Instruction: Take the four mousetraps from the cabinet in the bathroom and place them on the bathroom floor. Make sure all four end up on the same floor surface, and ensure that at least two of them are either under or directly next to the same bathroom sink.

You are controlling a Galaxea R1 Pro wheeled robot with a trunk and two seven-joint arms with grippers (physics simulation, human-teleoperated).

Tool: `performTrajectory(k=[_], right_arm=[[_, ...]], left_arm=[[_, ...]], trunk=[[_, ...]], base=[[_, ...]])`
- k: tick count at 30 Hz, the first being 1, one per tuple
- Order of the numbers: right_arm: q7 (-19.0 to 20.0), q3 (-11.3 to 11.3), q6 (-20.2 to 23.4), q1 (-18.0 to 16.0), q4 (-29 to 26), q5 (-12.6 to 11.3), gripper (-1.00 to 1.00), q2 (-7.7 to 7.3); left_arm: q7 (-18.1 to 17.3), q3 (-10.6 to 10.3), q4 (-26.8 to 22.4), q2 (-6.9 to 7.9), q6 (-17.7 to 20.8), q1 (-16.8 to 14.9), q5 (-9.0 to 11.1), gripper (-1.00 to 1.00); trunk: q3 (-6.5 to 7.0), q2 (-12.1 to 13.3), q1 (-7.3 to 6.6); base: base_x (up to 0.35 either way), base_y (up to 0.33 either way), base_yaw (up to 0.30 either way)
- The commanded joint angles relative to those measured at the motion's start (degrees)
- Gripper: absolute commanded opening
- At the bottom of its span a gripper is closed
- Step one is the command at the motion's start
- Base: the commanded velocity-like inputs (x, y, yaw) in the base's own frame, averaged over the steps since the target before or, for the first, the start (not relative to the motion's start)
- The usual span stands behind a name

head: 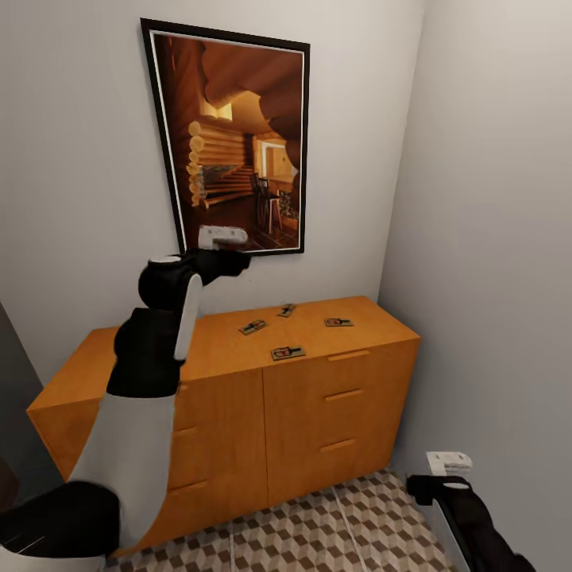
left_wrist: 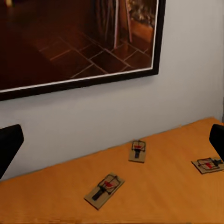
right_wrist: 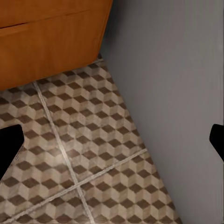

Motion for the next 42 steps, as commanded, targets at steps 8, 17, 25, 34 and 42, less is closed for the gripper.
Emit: performTrajectory(k=[8, 17, 25, 34, 42], right_arm=[[-1.8, -1.5, 11.4, -10.3, -5.5, 0.1, 1.0, 0.02], [-2.1, -1.8, 18.4, -25.9, -6.7, -0.1, 1.0, 0.58], [-2.2, -1.6, 18.4, -37.6, -5.6, -0.4, 1.0, 2.14], [-2.4, -1.4, 18.4, -49.5, 8.9, 0.0, 1.0, 8.52], [-2.3, -1.4, 18.4, -58.2, 27.1, 1.0, 1.0, 12.07]], left_arm=[[-0.2, 7.9, 4.3, 2.63, 3.7, -0.4, 0.0, 1.0], [-0.3, 9.4, 11.8, 6.72, 4.8, -0.4, 0.0, 1.0], [-0.5, 9.4, 17.8, 9.0, 4.9, -0.4, 0.1, 1.0], [-0.7, 9.0, 20.7, 9.22, 4.9, -0.4, 0.0, 1.0], [-0.8, 9.0, 21.4, 8.99, 4.9, -0.4, -0.1, 1.0]], trunk=[[-0.07, 0.0, 0.0], [-0.07, 0.0, 0.0], [-0.07, 0.0, 0.0], [-0.07, 0.0, 0.0], [-0.07, 0.0, 0.0]], base=[[0.0, 0.0, 0.0], [0.0, 0.0, 0.0], [0.0, 0.0, 0.0], [0.0, 0.0, 0.0], [0.0, 0.0, 0.0]])
